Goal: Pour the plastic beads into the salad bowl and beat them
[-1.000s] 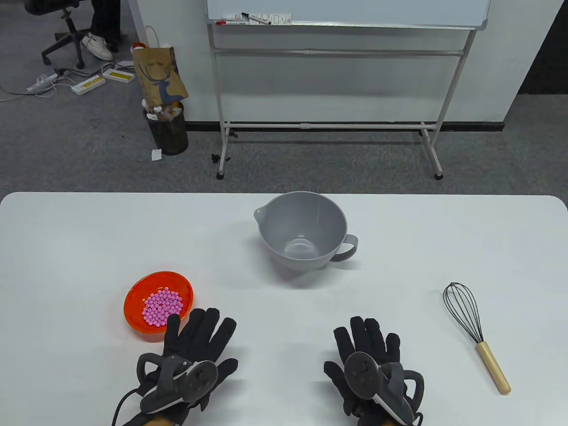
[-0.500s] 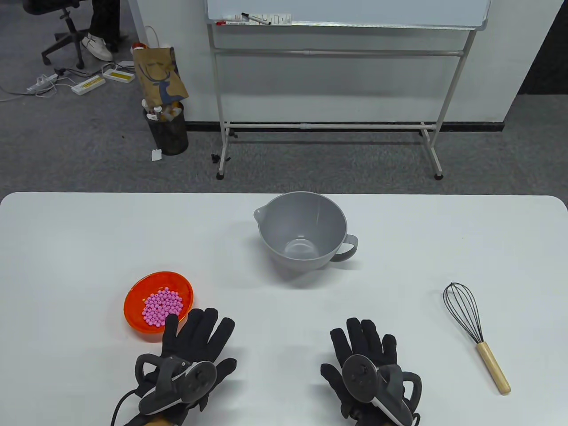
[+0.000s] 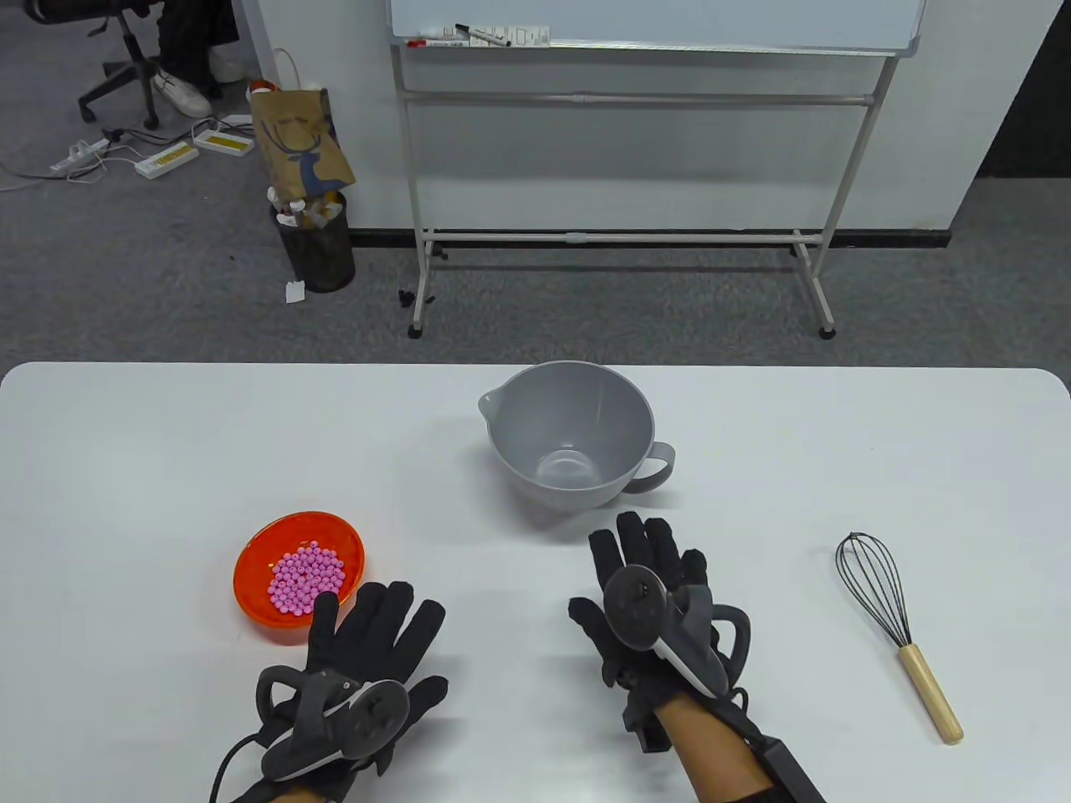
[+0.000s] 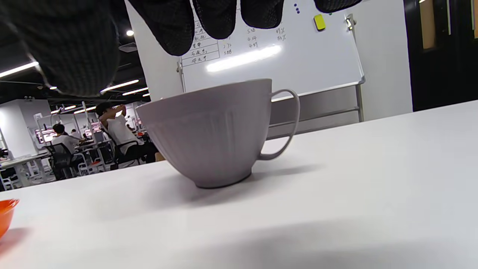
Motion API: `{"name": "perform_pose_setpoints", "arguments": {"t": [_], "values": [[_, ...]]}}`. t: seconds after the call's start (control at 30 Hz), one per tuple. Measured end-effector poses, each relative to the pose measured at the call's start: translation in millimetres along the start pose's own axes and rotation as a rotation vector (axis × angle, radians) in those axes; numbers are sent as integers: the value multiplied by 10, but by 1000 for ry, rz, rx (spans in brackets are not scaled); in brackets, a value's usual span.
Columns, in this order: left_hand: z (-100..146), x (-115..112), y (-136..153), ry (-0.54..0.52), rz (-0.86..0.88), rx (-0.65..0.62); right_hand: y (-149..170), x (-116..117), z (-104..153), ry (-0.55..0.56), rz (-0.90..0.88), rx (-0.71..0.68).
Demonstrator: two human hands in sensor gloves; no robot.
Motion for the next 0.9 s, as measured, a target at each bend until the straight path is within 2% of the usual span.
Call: {"name": "perform_pose_setpoints", "arguments": {"t": [0.1, 0.17, 0.3, 0.4, 0.5, 0.6, 0.9], "values": [[-4, 2, -11, -1, 11, -6, -119, -12, -262, 11, -8, 36], [-6, -1, -19, -1, 12, -9, -182, 5, -420, 56, -8, 68], [-6, 7, -21, -5, 15, -9, -190, 183, -726, 6, 36, 165], [-2, 18, -7, -9, 27, -6, -172, 326, -864, -28, 48, 193], [-1, -2, 12, -1, 30, -3, -147, 420, -934, 7, 88, 220], [-5, -17, 40, 1, 20, 3, -154, 417, -965, 64, 80, 210], [-16, -26, 69, 3, 27, 11, -145, 417, -965, 116, 87, 158]]}}
Point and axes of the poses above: the tracker on the back of each hand, its own y axis roughly to the little-finger side, its own z axis roughly from the fingertips to the wrist, x = y × z, the point moved 4 cm from there along -z, roughly from the wrist to the fingertips, and after that the axes turned 1 degree about -y, right-handed, at the moved point
